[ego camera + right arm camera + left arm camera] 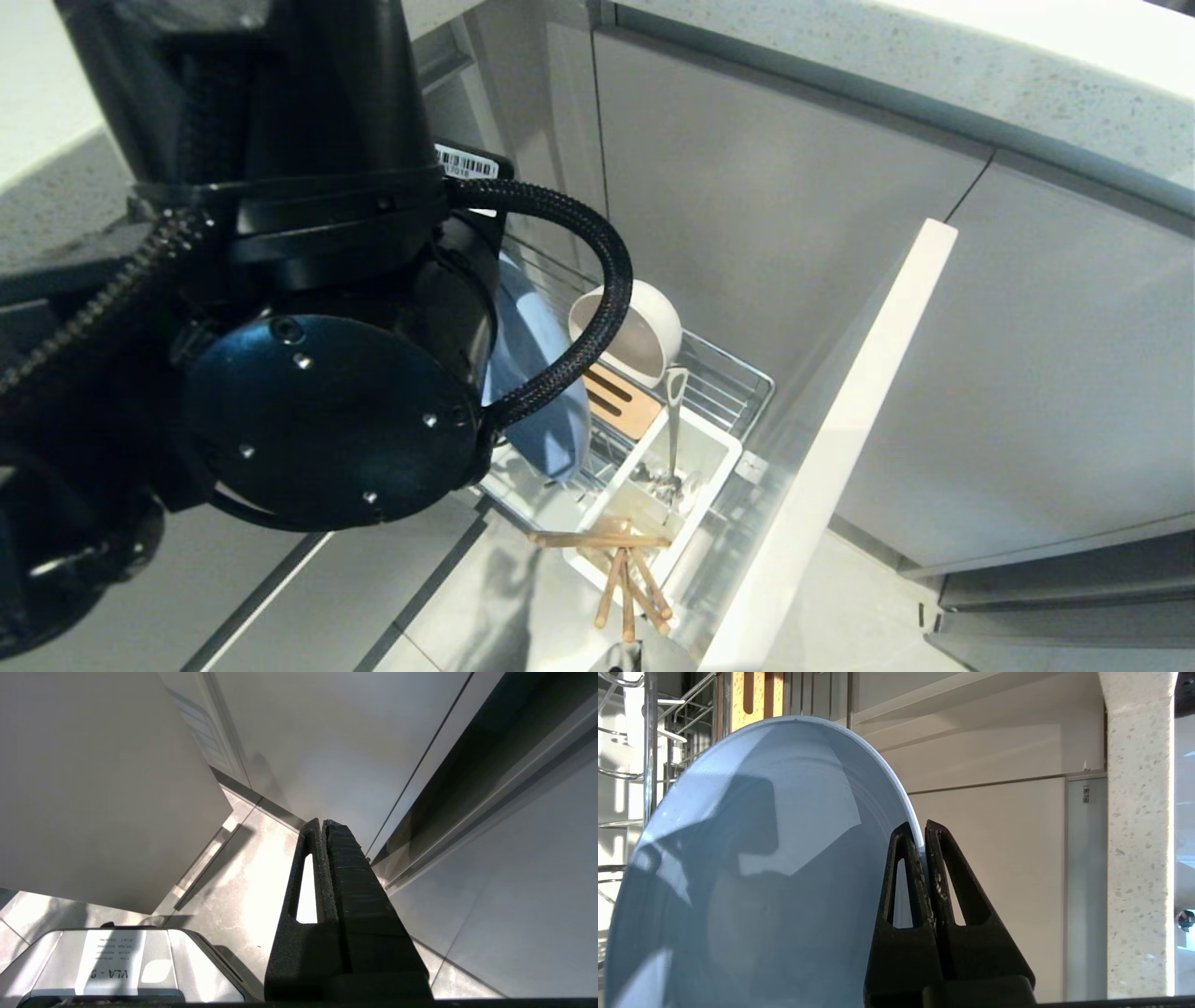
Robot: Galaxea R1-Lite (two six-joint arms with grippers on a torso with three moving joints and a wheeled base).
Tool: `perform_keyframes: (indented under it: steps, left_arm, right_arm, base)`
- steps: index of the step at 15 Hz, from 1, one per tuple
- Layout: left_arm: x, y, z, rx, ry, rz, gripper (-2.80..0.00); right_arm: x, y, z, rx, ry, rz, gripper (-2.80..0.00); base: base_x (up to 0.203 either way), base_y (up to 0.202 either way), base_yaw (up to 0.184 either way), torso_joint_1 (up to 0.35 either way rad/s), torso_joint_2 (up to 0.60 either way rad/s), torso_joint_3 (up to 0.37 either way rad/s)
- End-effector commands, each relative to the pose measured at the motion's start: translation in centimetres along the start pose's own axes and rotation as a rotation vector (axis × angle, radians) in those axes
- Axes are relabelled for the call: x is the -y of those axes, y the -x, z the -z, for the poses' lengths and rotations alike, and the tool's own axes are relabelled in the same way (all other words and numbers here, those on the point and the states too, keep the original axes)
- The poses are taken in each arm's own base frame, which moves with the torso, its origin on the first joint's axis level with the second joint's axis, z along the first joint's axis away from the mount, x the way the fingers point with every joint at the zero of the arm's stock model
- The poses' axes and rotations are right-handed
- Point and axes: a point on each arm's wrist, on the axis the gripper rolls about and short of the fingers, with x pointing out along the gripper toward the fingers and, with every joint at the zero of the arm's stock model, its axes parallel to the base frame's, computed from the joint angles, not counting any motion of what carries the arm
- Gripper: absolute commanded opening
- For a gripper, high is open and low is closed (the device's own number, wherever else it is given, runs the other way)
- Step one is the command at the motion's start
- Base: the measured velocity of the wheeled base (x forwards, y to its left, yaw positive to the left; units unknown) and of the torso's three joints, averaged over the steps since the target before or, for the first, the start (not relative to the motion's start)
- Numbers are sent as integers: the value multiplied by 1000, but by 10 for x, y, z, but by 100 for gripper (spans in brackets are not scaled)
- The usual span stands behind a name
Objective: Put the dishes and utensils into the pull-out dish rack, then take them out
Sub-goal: Pick up the plate and place it in the cupboard
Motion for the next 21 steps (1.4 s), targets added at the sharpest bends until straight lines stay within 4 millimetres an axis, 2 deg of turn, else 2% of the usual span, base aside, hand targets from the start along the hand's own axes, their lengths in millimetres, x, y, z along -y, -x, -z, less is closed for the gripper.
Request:
perform_keyframes:
  steps: [1,6,10,21]
  left_arm:
    - [2,1,-3,9,18,1,-280]
    - [5,1,-6,-4,58,20,-280]
    - [2,-6,-5,-15,69,32,-280]
    - [-24,-18,19,0,-18,-14,-280]
  right_arm:
    - [0,0,0,0,0,0,-280]
    - [0,0,0,0,0,0,-280]
    - [0,0,0,-1,0,-1,-280]
    - [0,0,0,0,0,-2,-280]
  base:
    - [0,0,0,0,0,0]
    - [0,0,0,0,0,0]
    - [0,0,0,0,0,0]
    - [0,0,0,0,0,0]
